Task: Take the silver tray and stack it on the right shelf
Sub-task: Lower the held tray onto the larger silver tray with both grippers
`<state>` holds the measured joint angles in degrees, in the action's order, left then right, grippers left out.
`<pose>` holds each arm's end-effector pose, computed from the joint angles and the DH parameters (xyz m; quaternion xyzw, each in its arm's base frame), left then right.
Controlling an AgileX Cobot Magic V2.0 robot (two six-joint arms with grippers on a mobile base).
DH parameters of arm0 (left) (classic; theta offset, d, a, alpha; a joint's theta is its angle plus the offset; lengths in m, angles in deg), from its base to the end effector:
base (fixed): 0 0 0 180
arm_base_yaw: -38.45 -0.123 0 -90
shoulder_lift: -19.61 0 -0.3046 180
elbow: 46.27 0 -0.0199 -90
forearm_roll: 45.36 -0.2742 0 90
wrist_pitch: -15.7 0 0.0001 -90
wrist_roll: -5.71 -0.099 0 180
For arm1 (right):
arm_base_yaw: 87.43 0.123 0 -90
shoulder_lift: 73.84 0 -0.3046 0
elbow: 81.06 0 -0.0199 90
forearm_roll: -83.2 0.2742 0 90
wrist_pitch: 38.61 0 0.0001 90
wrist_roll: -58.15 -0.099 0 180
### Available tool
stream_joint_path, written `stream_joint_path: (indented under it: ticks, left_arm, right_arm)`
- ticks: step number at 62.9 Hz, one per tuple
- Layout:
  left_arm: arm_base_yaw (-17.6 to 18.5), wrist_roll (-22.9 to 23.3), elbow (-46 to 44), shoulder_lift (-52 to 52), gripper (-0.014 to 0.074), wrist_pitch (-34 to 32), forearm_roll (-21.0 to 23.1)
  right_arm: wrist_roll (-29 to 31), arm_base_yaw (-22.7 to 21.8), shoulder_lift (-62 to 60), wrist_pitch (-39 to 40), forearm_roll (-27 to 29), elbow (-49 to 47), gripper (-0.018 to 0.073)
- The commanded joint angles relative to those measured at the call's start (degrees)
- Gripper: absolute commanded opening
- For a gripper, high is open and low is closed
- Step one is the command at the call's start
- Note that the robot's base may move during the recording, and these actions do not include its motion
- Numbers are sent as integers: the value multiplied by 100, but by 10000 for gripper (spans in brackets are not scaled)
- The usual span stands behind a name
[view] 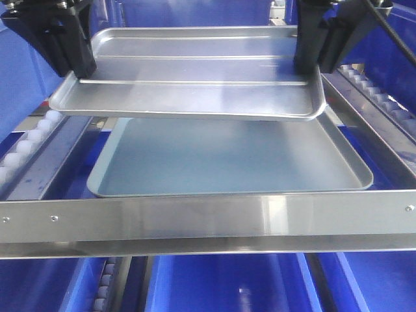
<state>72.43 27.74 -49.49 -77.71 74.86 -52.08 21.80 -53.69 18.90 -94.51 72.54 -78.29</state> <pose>0.3026 -0.1920 0.3375 0.1186 0.9641 -0.0590 0.2301 0.2885 0.1745 0.3352 -0.0095 0.9653 0.0696 0.2515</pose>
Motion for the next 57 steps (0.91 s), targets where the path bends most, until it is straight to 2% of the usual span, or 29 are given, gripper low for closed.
stream_joint_path:
  ticks: [1, 11, 21, 40, 57]
  left_arm:
    - [116, -66, -213, 201, -93, -549, 331]
    - [116, -66, -213, 201, -93, -821, 342]
    - [116, -153, -227, 157, -93, -1379, 342]
    - [41, -270, -947, -802, -93, -1426, 201]
    - [-72, -270, -1289, -1738, -93, -1670, 188]
  right_arm:
    - [159, 56, -214, 725, 193, -243, 56]
    - [208, 56, -214, 749, 95, -243, 56]
    - [384, -193, -214, 708, 87, -394, 56]
    - [1141, -907, 391, 682, 91, -877, 56]
    - [1202, -1266, 1324, 1010, 91, -891, 56]
